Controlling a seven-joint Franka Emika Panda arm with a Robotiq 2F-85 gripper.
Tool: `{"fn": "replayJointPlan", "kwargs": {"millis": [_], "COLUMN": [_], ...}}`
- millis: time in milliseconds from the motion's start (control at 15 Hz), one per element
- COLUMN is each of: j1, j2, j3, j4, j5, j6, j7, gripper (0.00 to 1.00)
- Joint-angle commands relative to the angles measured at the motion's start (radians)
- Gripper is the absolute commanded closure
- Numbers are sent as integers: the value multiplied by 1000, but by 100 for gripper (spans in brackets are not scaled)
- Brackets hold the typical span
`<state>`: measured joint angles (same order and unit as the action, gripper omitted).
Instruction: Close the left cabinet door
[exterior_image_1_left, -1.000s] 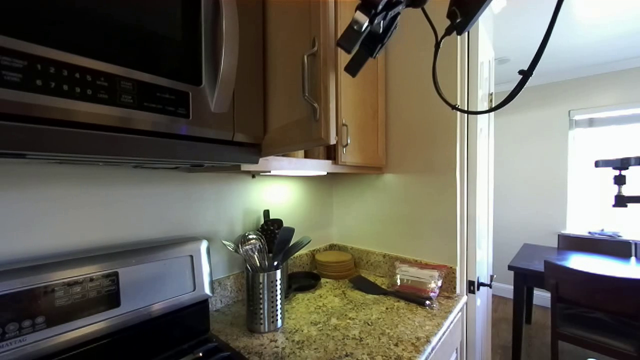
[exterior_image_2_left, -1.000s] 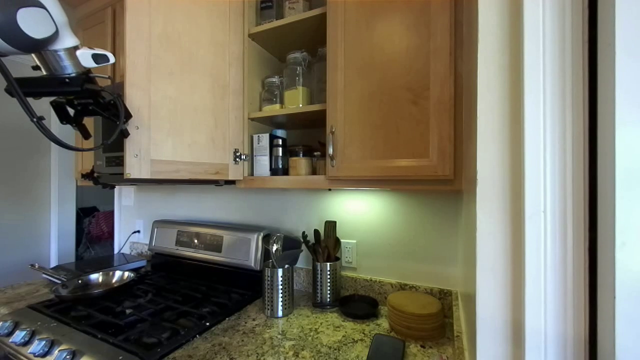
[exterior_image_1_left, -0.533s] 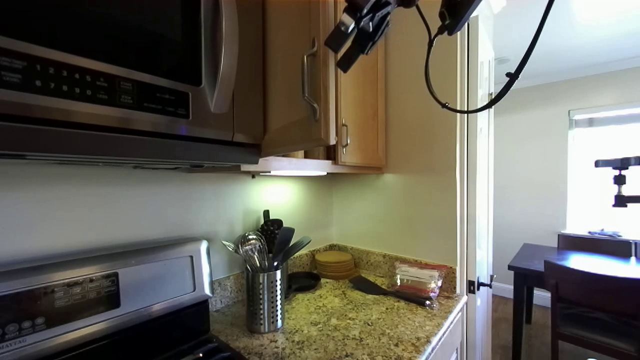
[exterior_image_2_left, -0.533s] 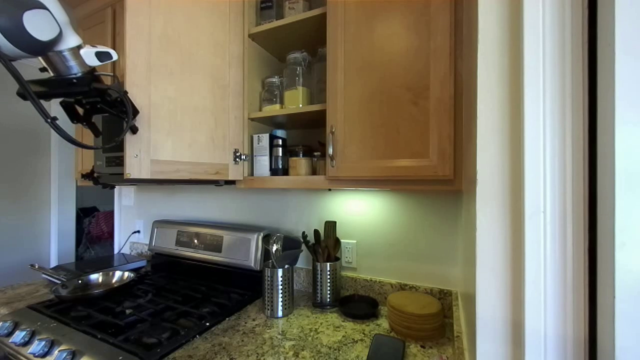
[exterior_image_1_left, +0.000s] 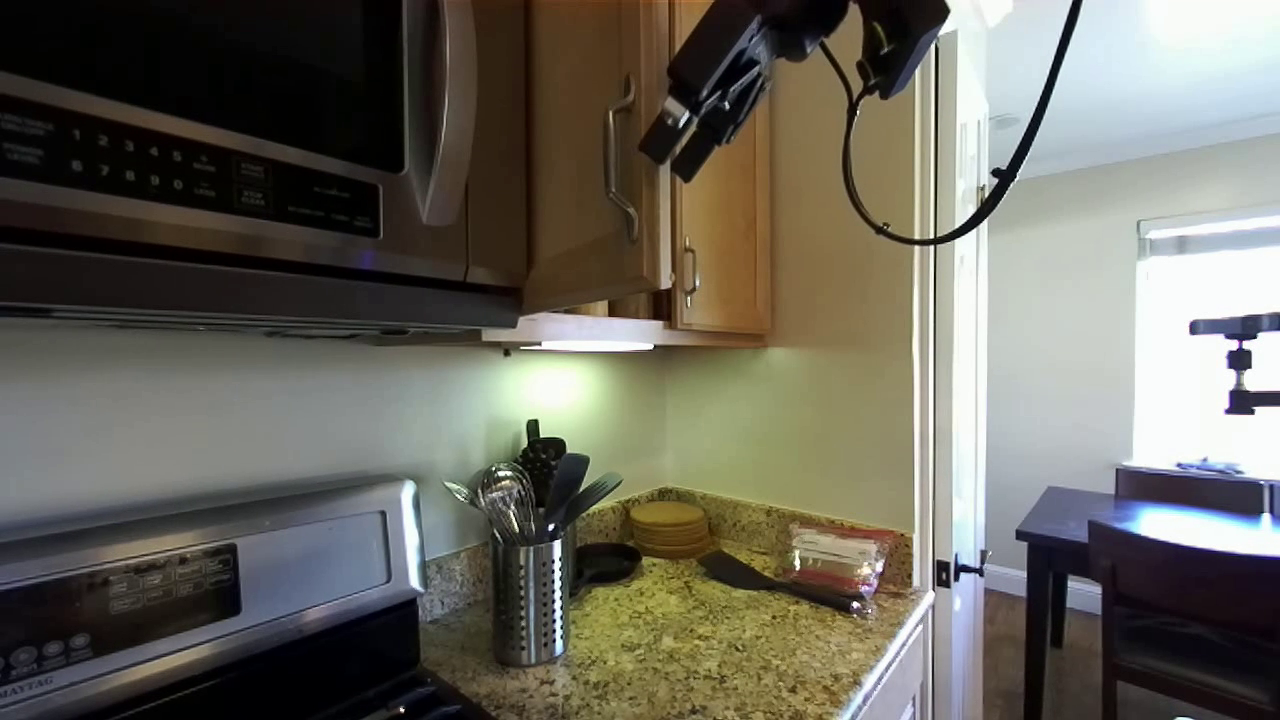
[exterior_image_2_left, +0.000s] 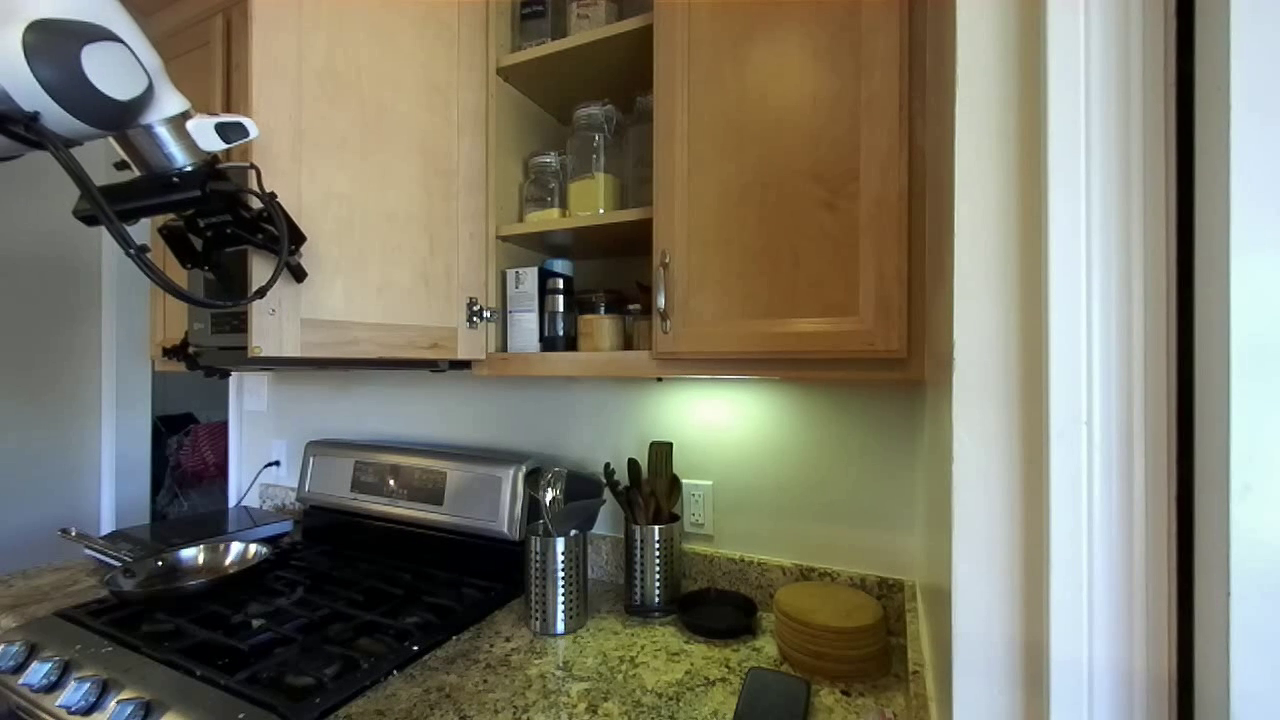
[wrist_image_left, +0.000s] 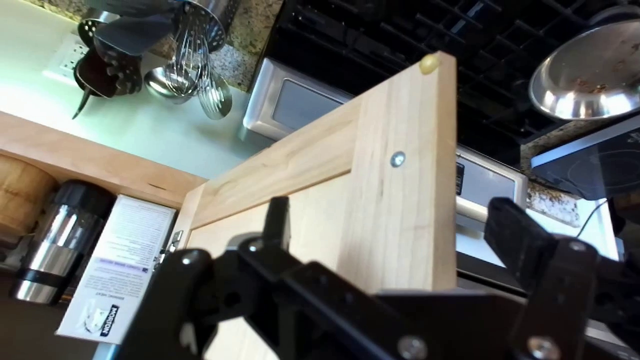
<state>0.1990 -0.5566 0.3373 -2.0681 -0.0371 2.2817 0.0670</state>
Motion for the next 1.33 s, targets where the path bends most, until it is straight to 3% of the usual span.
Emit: {"fn": "replayJointPlan", "kwargs": {"millis": [0,933,1133,1267], "j1": [-12,-113,-136,-113], "j2": [5,-52,-100,-119], "j3": [5,-52,-88,-132], "j4": [-18,-90,-126,-130], "j5": [-30,-177,-199,-175], "j6": [39,34,13,-27], "j7": [53,79,55,4], "gripper": [0,0,0,0]}}
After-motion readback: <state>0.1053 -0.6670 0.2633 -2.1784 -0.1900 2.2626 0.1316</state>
